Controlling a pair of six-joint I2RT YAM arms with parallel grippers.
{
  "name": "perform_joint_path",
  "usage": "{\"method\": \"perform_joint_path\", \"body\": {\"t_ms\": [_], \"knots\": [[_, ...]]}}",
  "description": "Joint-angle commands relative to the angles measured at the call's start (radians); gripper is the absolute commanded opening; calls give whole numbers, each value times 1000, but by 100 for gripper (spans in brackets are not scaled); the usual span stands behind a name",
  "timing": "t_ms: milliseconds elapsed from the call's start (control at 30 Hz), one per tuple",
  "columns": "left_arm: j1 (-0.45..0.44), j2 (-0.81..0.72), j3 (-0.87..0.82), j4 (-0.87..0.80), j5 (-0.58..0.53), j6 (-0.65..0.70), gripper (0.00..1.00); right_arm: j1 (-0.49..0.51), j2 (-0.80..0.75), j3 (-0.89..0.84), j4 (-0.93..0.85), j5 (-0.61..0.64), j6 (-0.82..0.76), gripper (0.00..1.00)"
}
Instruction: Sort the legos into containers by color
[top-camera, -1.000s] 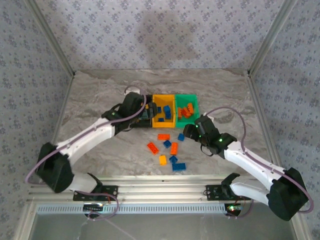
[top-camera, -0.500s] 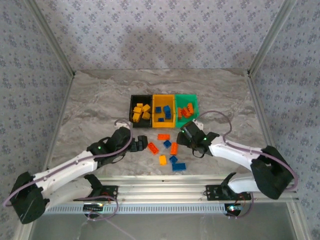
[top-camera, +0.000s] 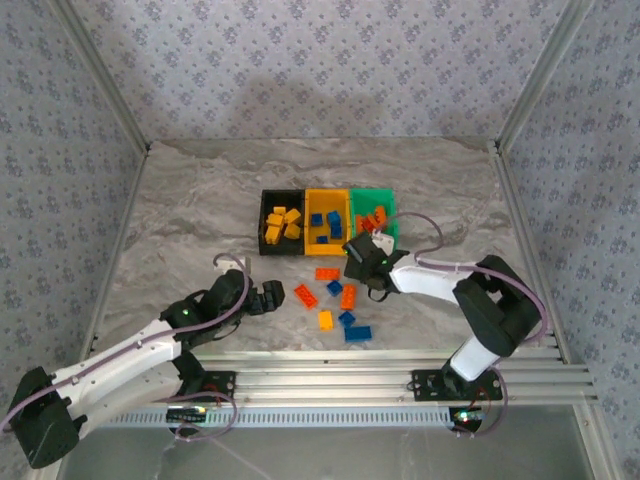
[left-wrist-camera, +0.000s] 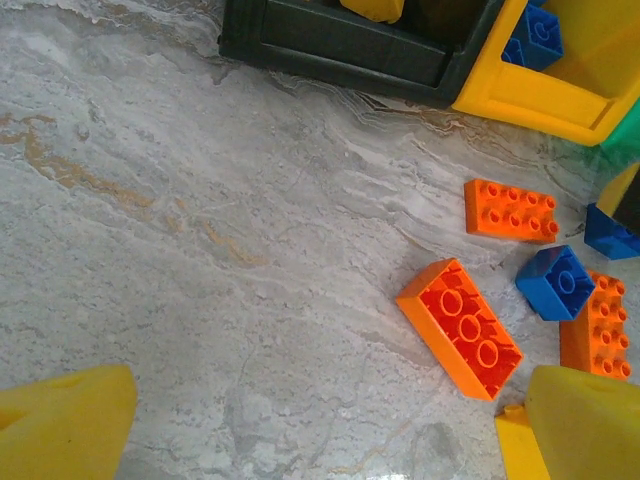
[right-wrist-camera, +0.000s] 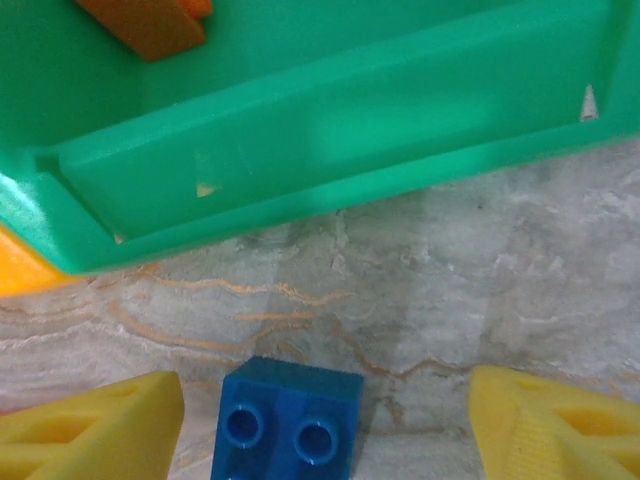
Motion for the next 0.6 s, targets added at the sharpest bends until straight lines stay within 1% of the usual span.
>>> {"method": "perform_joint_path", "body": {"t_ms": [0,267,367,500,567], "knots": [[-6,-18,-3,-1,-26,-6,100,-5,20,19,-58,24,35,71],[-5,-36,-16,-5,-41,-13,100,-17,-23,-38,-63,7,27,41],[-5,-37,-11,-10,-42,-7,100,-18,-78,-58,-61,-12,-12,34],[-5,-37,-5,-19,-47,2,100,-12,-216,-74,-73,-49,-90,31],[-5,-37,-6,-21,-53,4,100,-7,-282,-66,-64,-90,-149,31]]}}
